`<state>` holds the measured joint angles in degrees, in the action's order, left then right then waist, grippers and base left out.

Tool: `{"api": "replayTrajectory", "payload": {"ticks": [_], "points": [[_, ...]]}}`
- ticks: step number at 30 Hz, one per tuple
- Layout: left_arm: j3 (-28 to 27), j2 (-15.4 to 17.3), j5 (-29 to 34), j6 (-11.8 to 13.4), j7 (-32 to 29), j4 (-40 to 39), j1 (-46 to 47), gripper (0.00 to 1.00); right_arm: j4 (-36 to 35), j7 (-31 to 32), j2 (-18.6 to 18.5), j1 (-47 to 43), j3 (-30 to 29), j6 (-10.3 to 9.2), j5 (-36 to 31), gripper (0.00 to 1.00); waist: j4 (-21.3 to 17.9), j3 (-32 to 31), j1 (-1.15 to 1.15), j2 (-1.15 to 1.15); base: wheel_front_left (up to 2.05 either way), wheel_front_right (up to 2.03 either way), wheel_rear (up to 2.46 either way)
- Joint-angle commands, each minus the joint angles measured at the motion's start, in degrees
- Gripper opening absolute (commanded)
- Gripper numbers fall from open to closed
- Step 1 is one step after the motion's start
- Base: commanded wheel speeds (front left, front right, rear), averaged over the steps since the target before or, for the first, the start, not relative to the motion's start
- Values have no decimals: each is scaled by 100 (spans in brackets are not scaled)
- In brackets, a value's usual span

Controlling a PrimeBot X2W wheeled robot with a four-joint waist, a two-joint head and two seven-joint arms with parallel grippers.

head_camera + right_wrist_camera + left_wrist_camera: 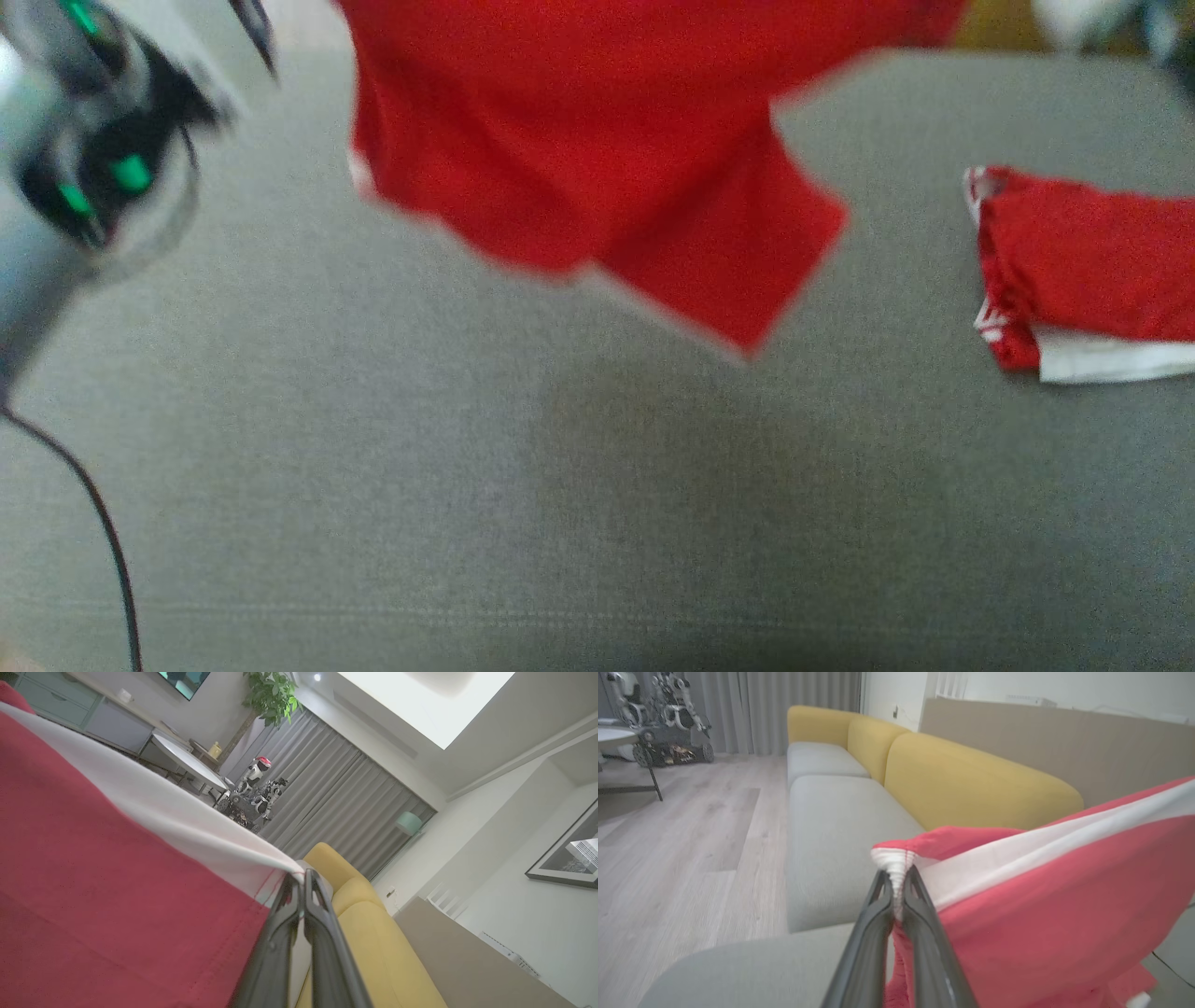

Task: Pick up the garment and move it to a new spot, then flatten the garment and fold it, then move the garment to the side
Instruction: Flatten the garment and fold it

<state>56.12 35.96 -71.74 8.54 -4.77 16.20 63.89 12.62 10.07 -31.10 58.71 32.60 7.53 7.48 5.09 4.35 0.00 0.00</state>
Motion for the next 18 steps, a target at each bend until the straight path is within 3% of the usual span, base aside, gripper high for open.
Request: {"api": "replayTrajectory", "payload": {"ticks": [1,5,10,18], "points": [[-486,96,143,-48,115,283,791,0,275,-109,196,819,72,-4,78,0,-210,949,0,0,0,0,0],[-634,-94,306,-153,388,828,1299,0,992,-413,549,1639,25,-4,78,0,-287,1371,0,0,0,0,0],[-703,-541,706,-438,1165,1836,1946,0,2296,-1348,1216,2572,-339,-4,-490,0,-327,1860,0,0,0,0,0],[-473,-1168,753,-1023,1609,2821,1638,0,3572,-2181,1860,2172,-745,-4,-706,0,-206,2098,0,0,0,0,0]]}}
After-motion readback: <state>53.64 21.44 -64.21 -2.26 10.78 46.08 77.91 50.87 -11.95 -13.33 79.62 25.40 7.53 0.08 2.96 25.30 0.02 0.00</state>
